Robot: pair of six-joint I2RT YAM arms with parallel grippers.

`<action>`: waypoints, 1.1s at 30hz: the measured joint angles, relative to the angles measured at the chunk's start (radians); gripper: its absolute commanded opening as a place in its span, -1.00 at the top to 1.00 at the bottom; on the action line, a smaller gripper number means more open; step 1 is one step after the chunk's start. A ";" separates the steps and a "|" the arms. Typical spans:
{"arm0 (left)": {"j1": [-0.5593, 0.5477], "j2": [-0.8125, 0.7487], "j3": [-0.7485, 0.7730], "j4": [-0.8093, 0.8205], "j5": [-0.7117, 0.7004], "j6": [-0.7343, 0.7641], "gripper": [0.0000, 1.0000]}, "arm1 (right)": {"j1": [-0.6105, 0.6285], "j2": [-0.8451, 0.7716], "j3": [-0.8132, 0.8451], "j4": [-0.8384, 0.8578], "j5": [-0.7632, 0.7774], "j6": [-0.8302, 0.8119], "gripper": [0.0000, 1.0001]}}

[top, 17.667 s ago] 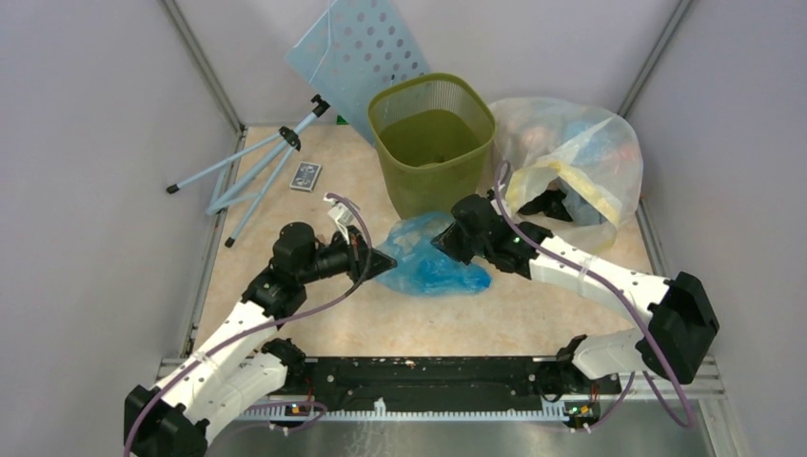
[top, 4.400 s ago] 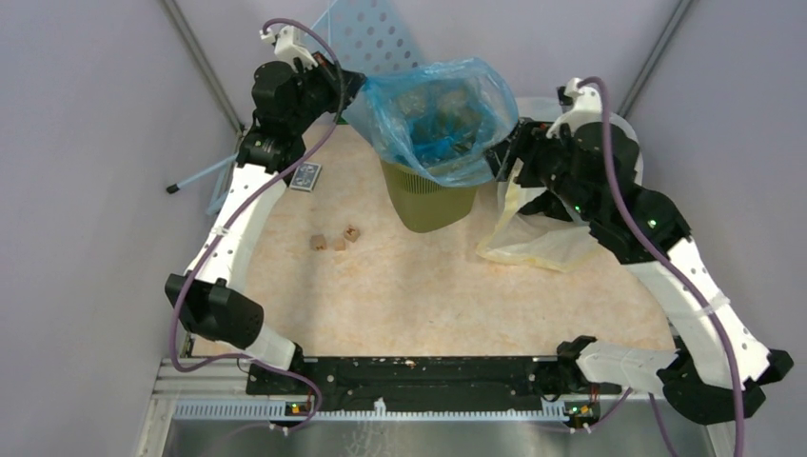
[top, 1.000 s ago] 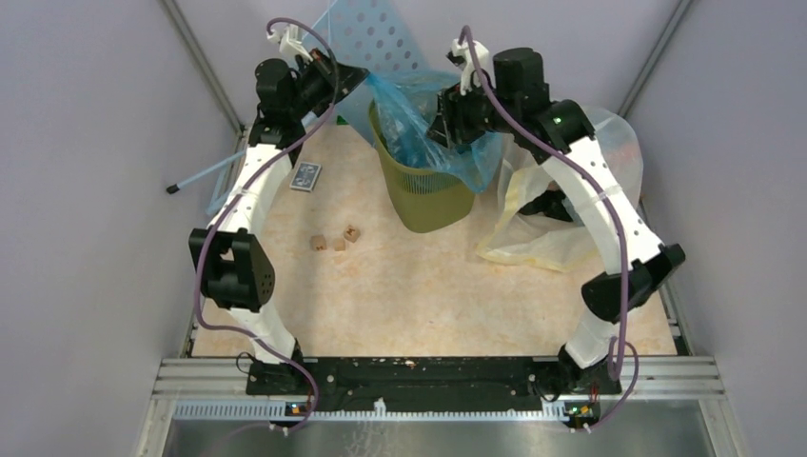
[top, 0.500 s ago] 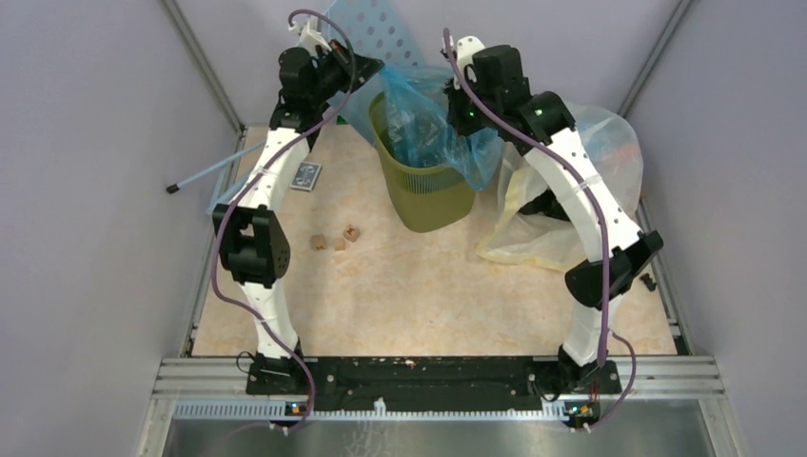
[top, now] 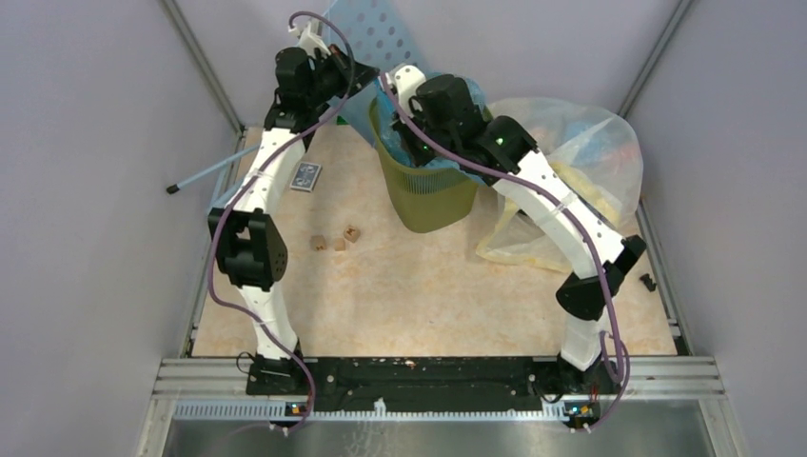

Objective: Put the trash bags into the trash bin

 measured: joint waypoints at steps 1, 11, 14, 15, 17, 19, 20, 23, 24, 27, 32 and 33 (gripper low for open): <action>0.005 -0.018 -0.016 -0.004 0.003 0.004 1.00 | 0.016 0.001 0.000 -0.001 0.000 0.000 1.00; 0.074 -0.202 -0.190 -0.007 0.018 0.030 1.00 | 0.137 0.027 -0.002 -0.007 0.029 0.005 1.00; 0.085 -0.227 -0.262 0.008 0.020 0.037 1.00 | 0.148 0.032 -0.039 -0.004 0.029 0.016 1.00; 0.087 -0.228 -0.283 0.009 0.020 0.038 1.00 | 0.148 0.028 -0.072 0.006 0.031 0.023 1.00; 0.087 -0.228 -0.329 0.010 0.023 0.040 1.00 | 0.147 0.023 -0.157 0.026 0.038 0.038 1.00; 0.087 -0.222 -0.364 0.000 0.029 0.042 1.00 | 0.148 0.023 -0.230 0.039 0.048 0.048 0.93; 0.087 -0.216 -0.371 -0.007 0.031 0.045 1.00 | 0.148 0.022 -0.269 0.051 0.054 0.054 0.91; 0.087 -0.187 -0.373 -0.010 0.030 0.055 1.00 | 0.148 0.014 -0.358 0.060 0.069 0.066 0.82; 0.087 -0.179 -0.373 -0.010 0.031 0.057 1.00 | 0.148 0.007 -0.378 0.064 0.078 0.068 0.79; 0.085 -0.153 -0.373 -0.002 0.039 0.058 1.00 | 0.148 -0.037 -0.424 0.080 0.113 0.076 0.42; 0.086 -0.116 -0.373 0.057 0.037 0.057 0.97 | 0.151 -0.158 -0.490 0.064 0.134 0.093 0.14; 0.086 -0.116 -0.373 0.065 0.037 0.057 0.94 | 0.152 -0.182 -0.498 0.064 0.133 0.096 0.12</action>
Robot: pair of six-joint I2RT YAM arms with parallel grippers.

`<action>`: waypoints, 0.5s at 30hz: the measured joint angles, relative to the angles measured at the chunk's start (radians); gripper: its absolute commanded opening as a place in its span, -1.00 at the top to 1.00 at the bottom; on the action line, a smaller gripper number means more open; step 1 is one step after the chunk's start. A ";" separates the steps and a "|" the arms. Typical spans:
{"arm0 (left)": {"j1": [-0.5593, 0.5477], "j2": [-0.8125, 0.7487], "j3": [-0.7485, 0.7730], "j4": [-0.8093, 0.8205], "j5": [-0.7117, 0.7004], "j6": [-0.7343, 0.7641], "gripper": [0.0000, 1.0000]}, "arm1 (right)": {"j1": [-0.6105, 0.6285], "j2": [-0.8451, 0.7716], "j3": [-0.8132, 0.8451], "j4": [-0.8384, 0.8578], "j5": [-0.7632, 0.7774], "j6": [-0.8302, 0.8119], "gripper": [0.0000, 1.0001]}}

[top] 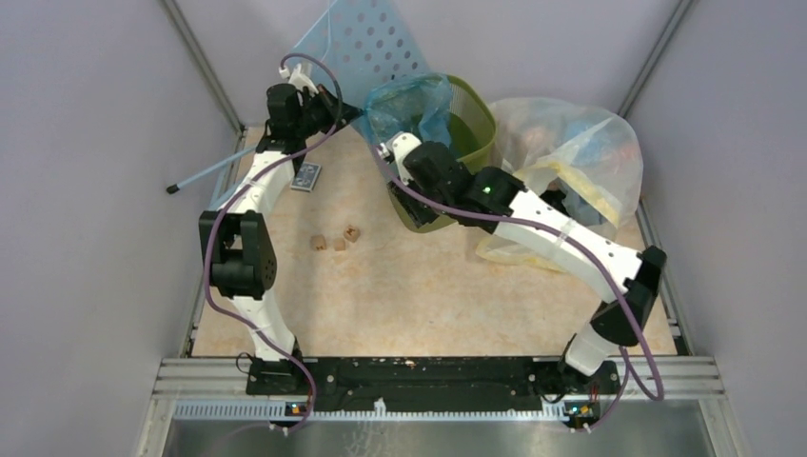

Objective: Put the trash bags into the trash bin

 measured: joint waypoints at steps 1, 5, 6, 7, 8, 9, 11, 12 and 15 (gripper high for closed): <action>0.000 0.000 0.000 0.010 0.000 -0.001 0.91 | 0.000 -0.023 -0.005 0.000 -0.002 0.003 0.10; -0.002 0.000 0.000 0.051 0.001 -0.003 0.69 | -0.001 -0.099 -0.008 0.000 -0.002 0.015 -0.04; -0.002 0.000 -0.002 0.058 0.003 -0.004 0.64 | -0.006 -0.114 -0.007 -0.001 -0.001 0.023 -0.07; -0.003 0.000 -0.004 0.068 0.005 -0.006 0.61 | -0.012 -0.126 -0.006 -0.003 -0.002 0.031 -0.09; -0.003 0.000 -0.008 0.076 0.006 -0.010 0.57 | -0.020 -0.133 -0.002 -0.008 -0.005 0.040 -0.10; -0.003 0.000 -0.013 0.082 0.008 -0.013 0.55 | -0.035 -0.138 0.006 -0.013 -0.011 0.049 -0.13; -0.003 -0.001 -0.030 0.097 0.008 -0.018 0.51 | -0.075 -0.139 0.029 -0.018 -0.014 0.069 -0.27; -0.003 -0.002 -0.041 0.101 0.008 -0.019 0.50 | -0.095 -0.138 0.045 -0.021 -0.009 0.079 -0.32; -0.003 -0.004 -0.056 0.092 -0.008 -0.020 0.47 | -0.148 -0.116 0.138 -0.046 0.038 0.101 -0.37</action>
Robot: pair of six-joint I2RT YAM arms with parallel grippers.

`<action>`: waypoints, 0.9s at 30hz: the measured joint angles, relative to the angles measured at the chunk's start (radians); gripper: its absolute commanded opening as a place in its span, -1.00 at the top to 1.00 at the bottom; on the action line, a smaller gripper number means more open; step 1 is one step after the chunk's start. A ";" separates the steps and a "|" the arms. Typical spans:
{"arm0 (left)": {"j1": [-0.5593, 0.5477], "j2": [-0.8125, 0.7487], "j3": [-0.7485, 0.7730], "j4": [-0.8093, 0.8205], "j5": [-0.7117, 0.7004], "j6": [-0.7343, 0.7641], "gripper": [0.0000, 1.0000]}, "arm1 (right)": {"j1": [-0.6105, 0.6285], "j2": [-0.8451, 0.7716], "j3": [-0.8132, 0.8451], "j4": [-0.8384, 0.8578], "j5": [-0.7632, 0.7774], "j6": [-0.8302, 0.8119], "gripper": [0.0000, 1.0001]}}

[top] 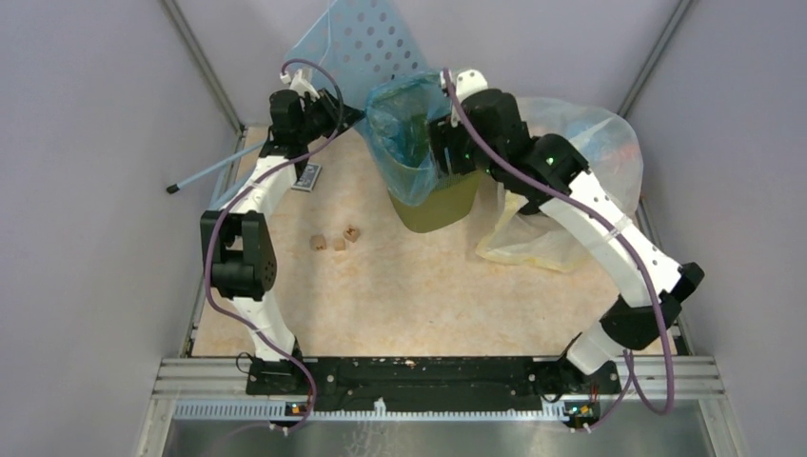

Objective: Put the trash bags into the trash bin

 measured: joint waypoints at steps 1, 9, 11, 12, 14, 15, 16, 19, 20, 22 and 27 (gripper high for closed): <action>0.000 -0.004 -0.005 -0.006 -0.012 0.001 0.47 | -0.014 0.019 0.044 -0.006 0.016 0.005 -0.37; 0.000 -0.036 -0.021 -0.017 -0.027 0.002 0.49 | -0.062 0.220 0.276 -0.051 0.074 0.027 -0.22; 0.000 -0.036 -0.021 -0.018 -0.026 0.002 0.51 | -0.072 0.255 0.280 -0.064 0.061 0.034 -0.19; 0.000 -0.036 -0.022 -0.020 -0.025 0.002 0.51 | -0.080 0.270 0.281 -0.071 0.054 0.035 -0.20; 0.000 -0.036 -0.023 -0.019 -0.024 0.002 0.52 | -0.094 0.293 0.283 -0.085 0.043 0.035 -0.21; 0.000 -0.036 -0.023 -0.019 -0.022 0.002 0.53 | -0.097 0.301 0.290 -0.092 0.041 0.034 -0.22; 0.000 -0.036 -0.023 -0.019 -0.021 0.002 0.55 | -0.099 0.306 0.295 -0.097 0.041 0.034 -0.18; -0.003 -0.036 -0.023 -0.019 -0.018 0.002 0.63 | -0.102 0.322 0.336 -0.118 0.061 0.033 -0.01; -0.005 -0.036 -0.023 -0.019 -0.018 0.002 0.66 | -0.102 0.327 0.349 -0.125 0.076 0.032 0.05; -0.008 -0.035 -0.023 -0.019 -0.018 0.002 0.68 | -0.101 0.332 0.364 -0.132 0.109 0.032 0.19; -0.019 -0.026 -0.023 -0.017 -0.017 0.002 0.70 | -0.103 0.323 0.341 -0.124 0.169 0.018 0.61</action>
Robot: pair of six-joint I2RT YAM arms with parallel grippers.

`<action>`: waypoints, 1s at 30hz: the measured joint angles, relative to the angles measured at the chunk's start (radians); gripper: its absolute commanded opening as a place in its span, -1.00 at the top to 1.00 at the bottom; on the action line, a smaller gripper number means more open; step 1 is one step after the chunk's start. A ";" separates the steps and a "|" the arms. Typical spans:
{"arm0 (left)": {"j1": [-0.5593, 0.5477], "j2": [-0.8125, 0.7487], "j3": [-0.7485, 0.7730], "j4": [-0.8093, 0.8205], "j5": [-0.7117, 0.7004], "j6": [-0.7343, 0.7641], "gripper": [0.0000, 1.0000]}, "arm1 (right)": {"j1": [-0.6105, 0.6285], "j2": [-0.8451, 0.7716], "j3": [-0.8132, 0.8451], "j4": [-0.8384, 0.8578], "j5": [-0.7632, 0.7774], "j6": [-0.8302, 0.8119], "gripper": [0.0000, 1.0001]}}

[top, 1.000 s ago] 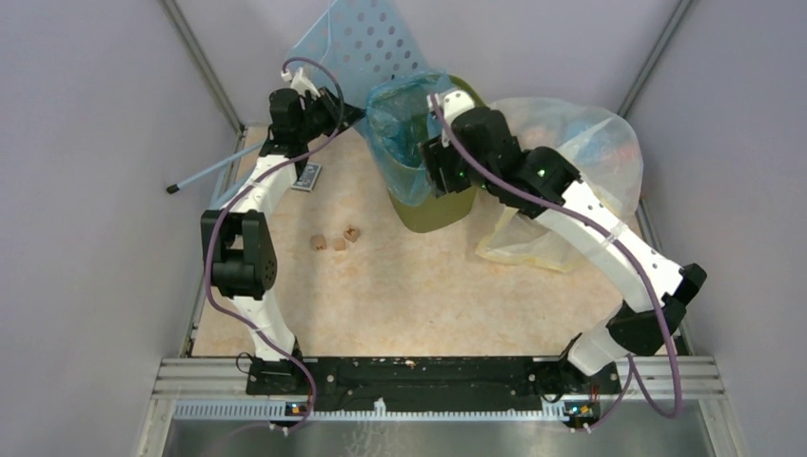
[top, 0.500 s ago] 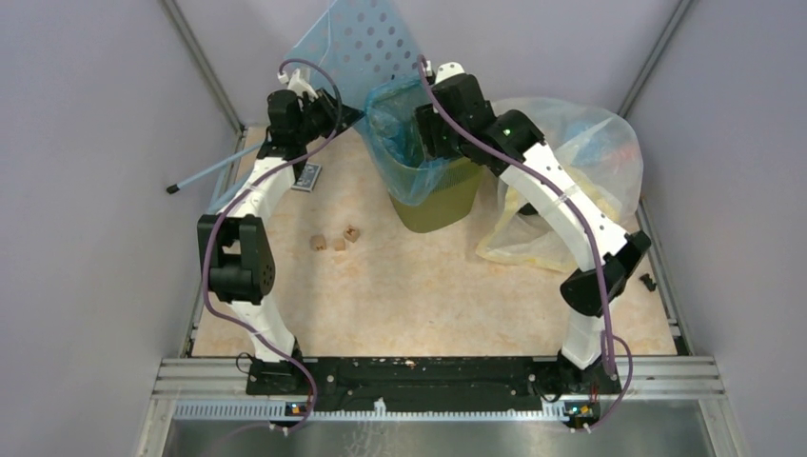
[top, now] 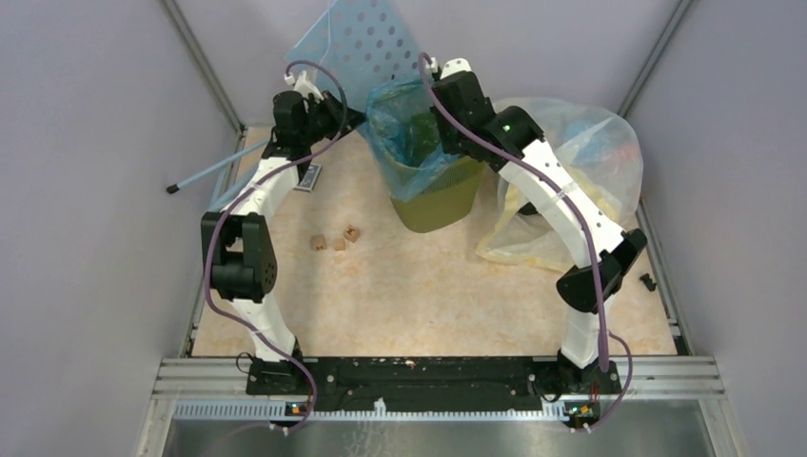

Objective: Put the trash bags into the trash bin

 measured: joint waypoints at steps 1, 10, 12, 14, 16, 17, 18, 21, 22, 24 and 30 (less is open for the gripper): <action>-0.003 0.005 0.000 0.001 0.000 0.000 0.71 | -0.002 -0.005 -0.012 0.000 0.003 -0.003 0.62; -0.025 0.024 0.000 0.000 -0.001 0.000 0.71 | -0.051 -0.093 -0.140 0.010 -0.004 -0.008 1.00; -0.027 0.024 0.000 -0.001 -0.001 0.001 0.71 | -0.064 -0.140 -0.194 0.022 -0.006 -0.008 1.00; -0.030 0.024 0.000 0.000 -0.001 0.001 0.72 | -0.082 -0.189 -0.240 0.038 -0.013 -0.008 0.95; -0.033 0.024 0.000 -0.001 -0.001 0.001 0.71 | -0.113 -0.232 -0.274 0.052 -0.025 -0.008 0.93; -0.034 0.024 0.000 -0.002 -0.002 0.001 0.71 | -0.131 -0.248 -0.281 0.057 -0.030 -0.010 0.91; -0.035 0.024 0.000 -0.002 -0.002 0.001 0.71 | -0.144 -0.256 -0.286 0.062 -0.032 -0.011 0.88; -0.040 0.024 0.003 -0.002 -0.007 0.001 0.71 | -0.186 -0.266 -0.287 0.081 -0.050 -0.011 0.59; -0.041 0.024 0.004 -0.003 -0.009 0.001 0.71 | -0.198 -0.266 -0.294 0.091 -0.058 -0.012 0.54; -0.042 0.024 0.006 -0.003 -0.011 0.003 0.71 | -0.216 -0.265 -0.312 0.096 -0.078 -0.013 0.51; -0.043 0.024 0.006 -0.004 -0.014 0.009 0.72 | -0.256 -0.265 -0.404 0.116 -0.159 -0.012 0.37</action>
